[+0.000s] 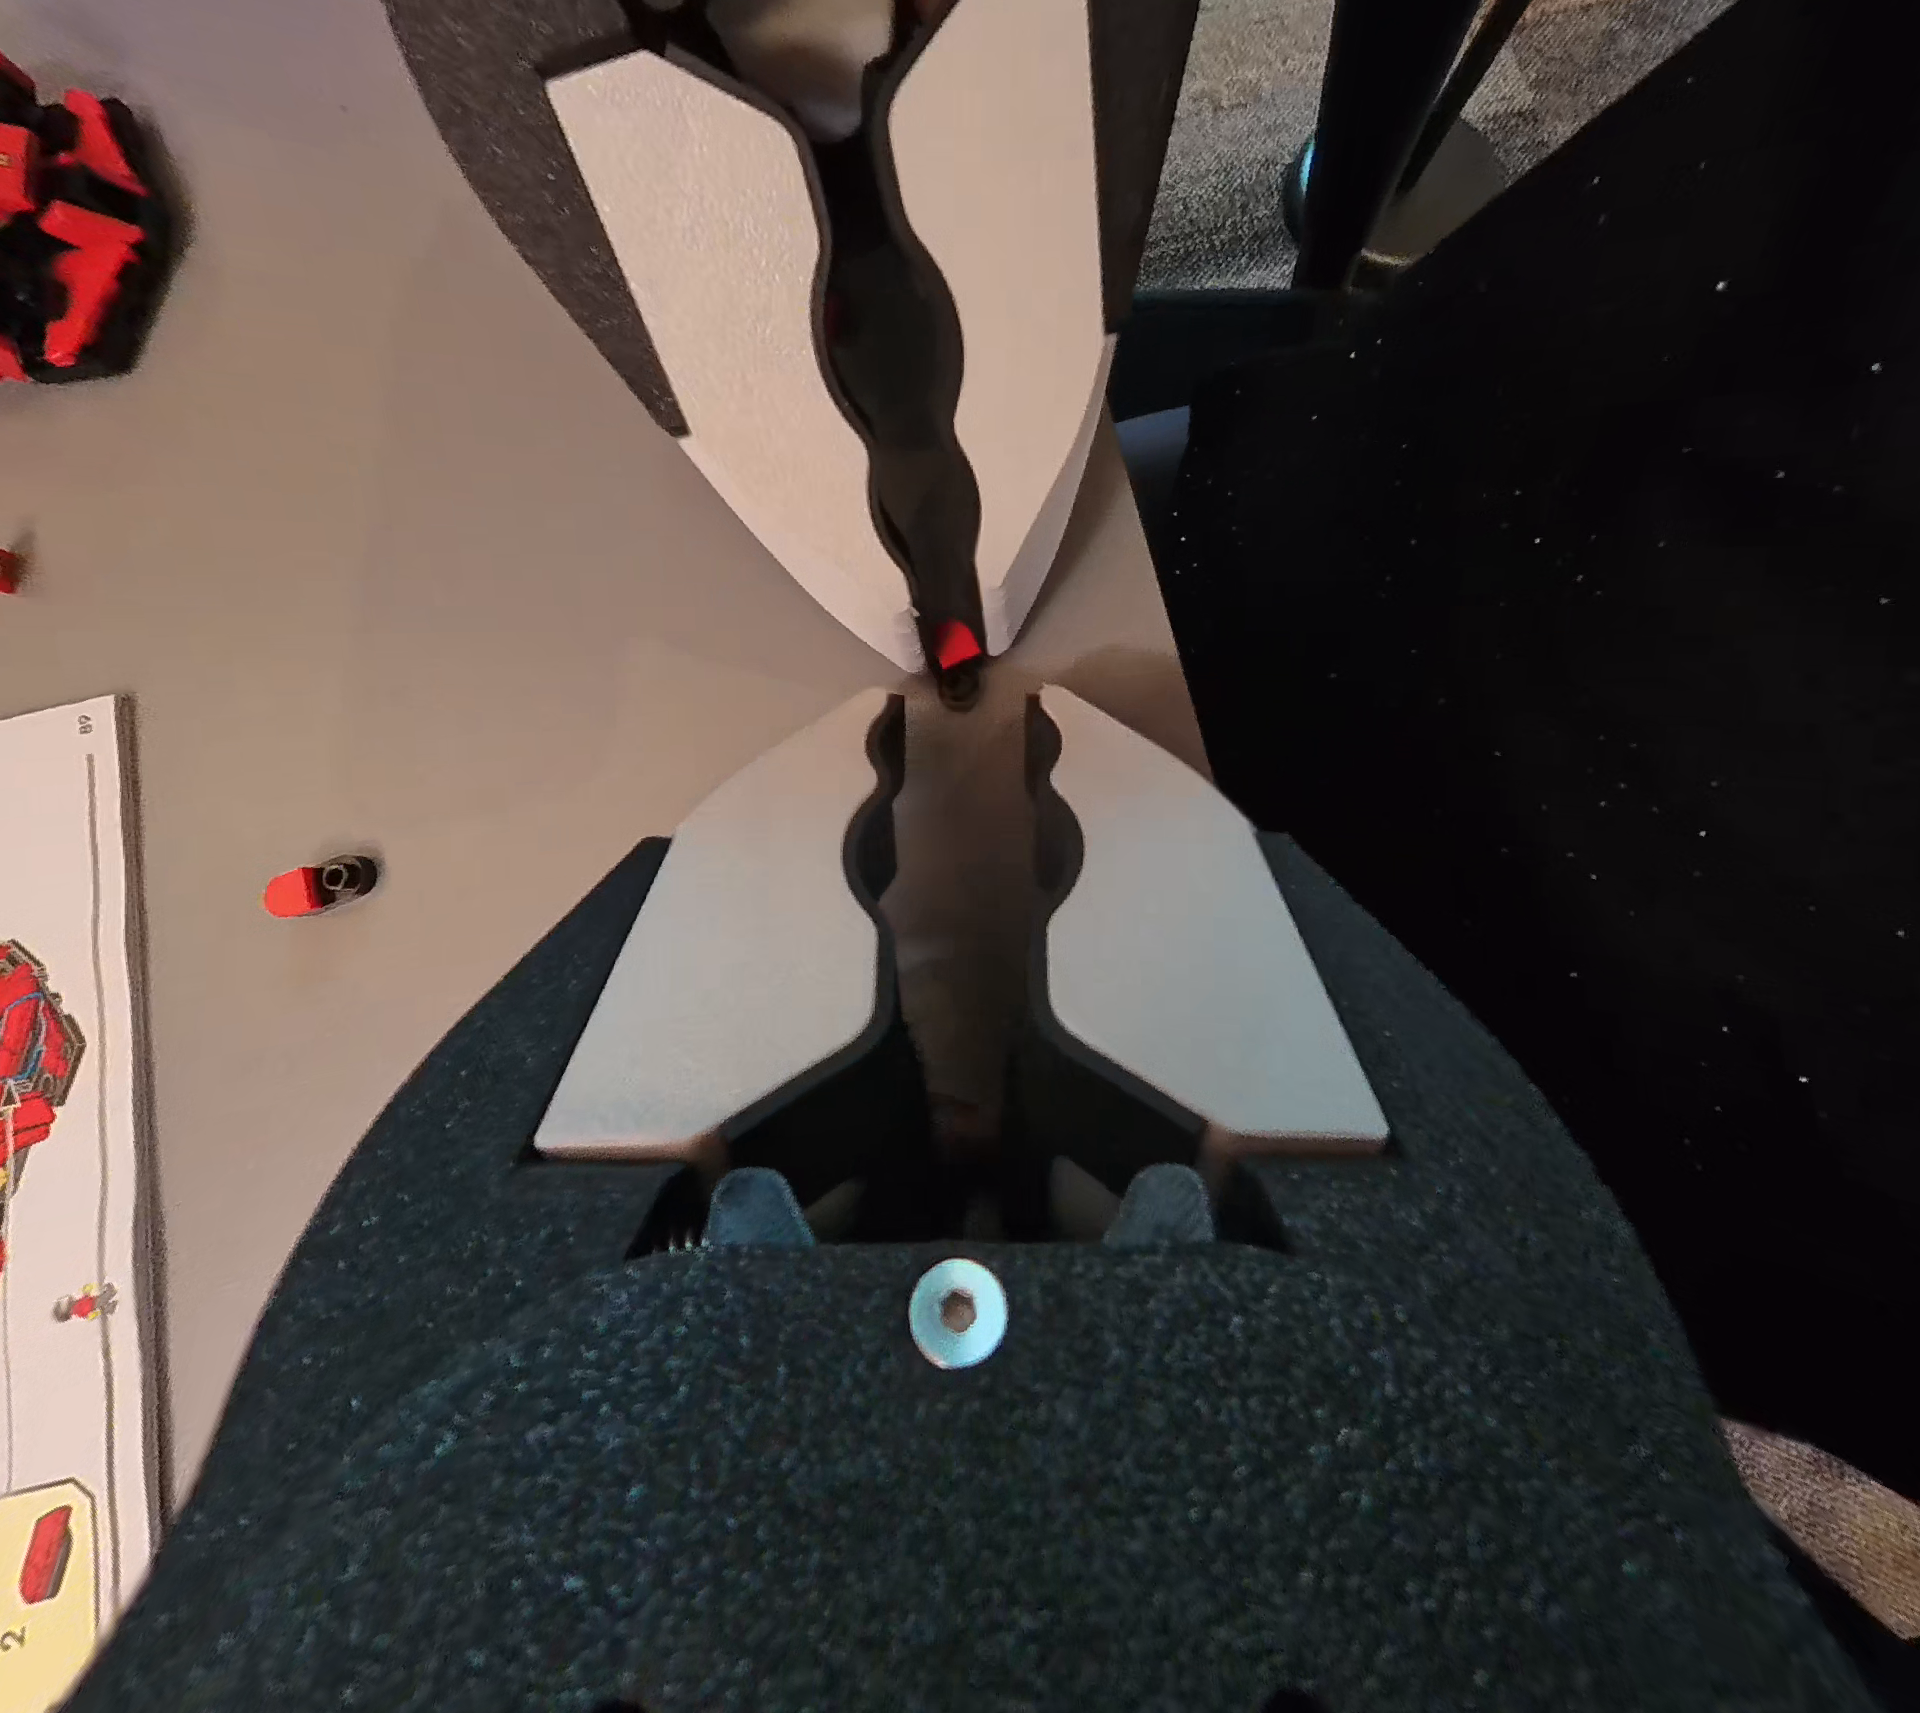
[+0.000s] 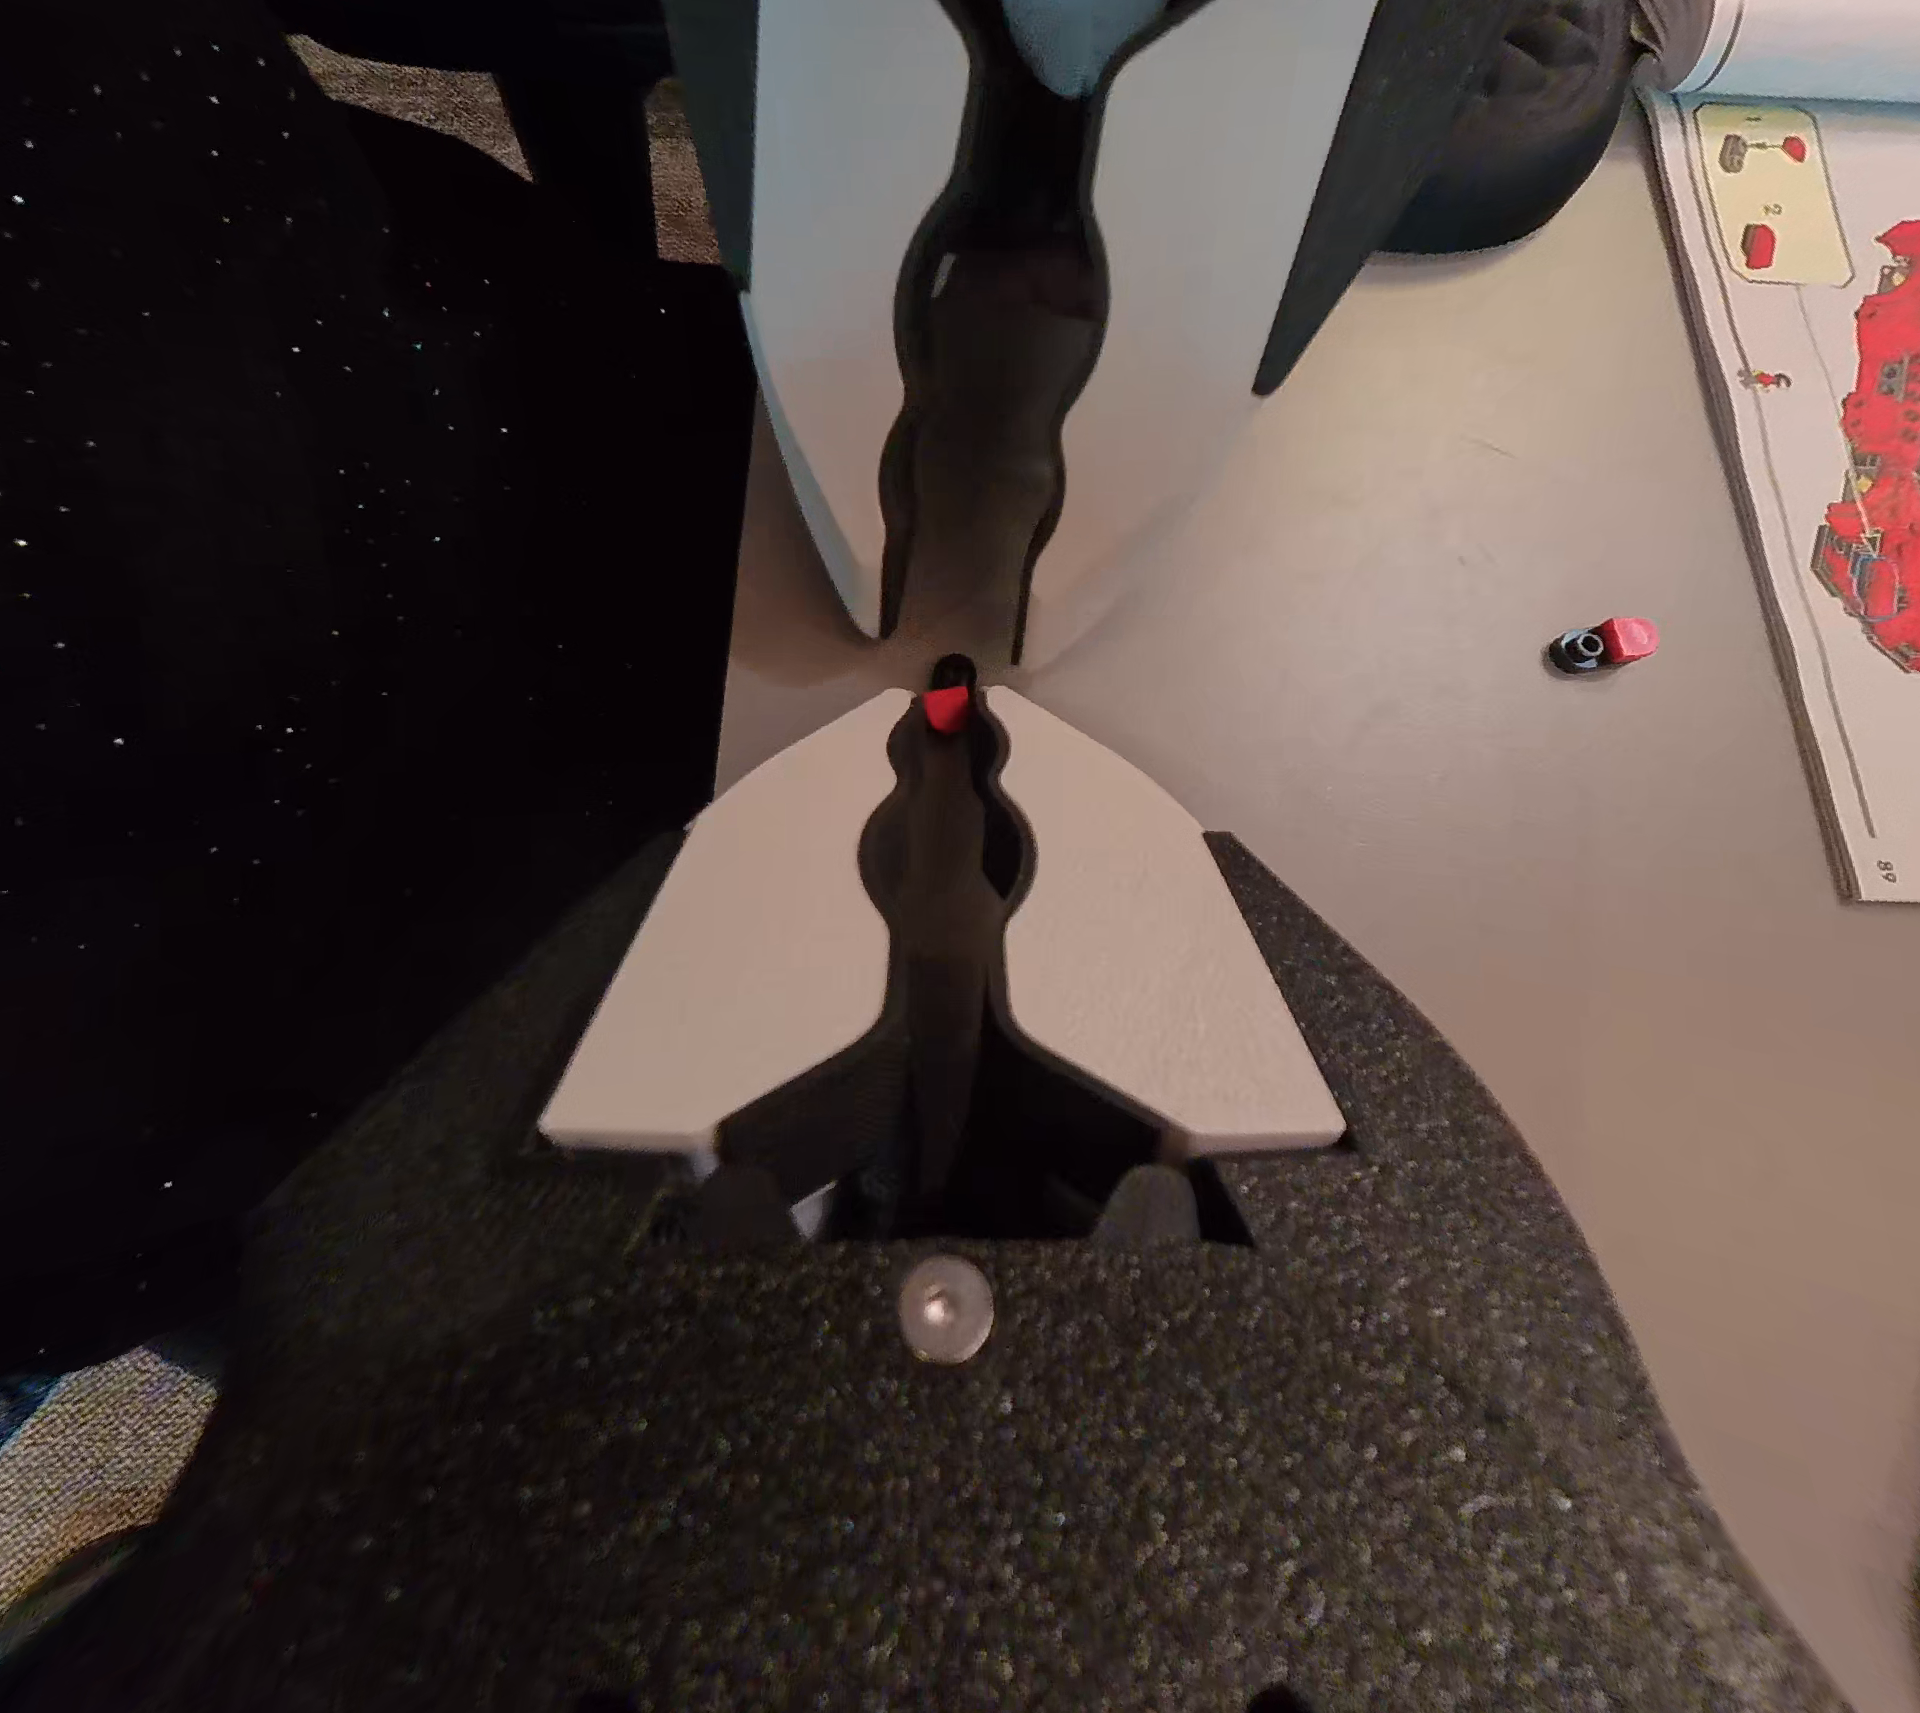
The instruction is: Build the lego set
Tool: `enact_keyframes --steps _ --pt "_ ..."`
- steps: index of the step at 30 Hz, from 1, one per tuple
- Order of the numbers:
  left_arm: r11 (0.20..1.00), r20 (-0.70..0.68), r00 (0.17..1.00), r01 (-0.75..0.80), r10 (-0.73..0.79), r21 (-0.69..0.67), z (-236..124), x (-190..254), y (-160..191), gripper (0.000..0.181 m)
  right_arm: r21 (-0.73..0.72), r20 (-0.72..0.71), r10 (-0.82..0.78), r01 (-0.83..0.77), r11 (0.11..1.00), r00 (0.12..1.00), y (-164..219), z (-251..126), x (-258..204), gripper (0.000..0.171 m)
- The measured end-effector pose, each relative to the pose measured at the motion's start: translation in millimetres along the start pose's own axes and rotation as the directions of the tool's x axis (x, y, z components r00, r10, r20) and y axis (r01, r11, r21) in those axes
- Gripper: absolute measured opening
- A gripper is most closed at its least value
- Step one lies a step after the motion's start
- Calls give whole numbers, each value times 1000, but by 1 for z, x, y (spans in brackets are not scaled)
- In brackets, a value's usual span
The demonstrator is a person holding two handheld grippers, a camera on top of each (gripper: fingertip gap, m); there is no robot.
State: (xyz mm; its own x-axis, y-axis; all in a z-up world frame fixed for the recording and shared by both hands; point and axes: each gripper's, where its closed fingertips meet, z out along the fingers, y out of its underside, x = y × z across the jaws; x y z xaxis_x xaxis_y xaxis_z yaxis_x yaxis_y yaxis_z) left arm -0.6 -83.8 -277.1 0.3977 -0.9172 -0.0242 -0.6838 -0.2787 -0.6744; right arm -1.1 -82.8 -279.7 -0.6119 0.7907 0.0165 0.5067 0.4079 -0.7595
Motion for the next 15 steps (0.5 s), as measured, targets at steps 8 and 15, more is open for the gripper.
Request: enact_keyframes --steps 8,15 --pt "1000 -25 1000 11 -12 -21 4 2 2 9 2 21 -11 11 1000 1000 -2 2 -2 8" --pt "1000 -19 1000 15 -15 -18 4 3 2 7 -1 -16 56 -56 998 998 -1 2 -3 8"
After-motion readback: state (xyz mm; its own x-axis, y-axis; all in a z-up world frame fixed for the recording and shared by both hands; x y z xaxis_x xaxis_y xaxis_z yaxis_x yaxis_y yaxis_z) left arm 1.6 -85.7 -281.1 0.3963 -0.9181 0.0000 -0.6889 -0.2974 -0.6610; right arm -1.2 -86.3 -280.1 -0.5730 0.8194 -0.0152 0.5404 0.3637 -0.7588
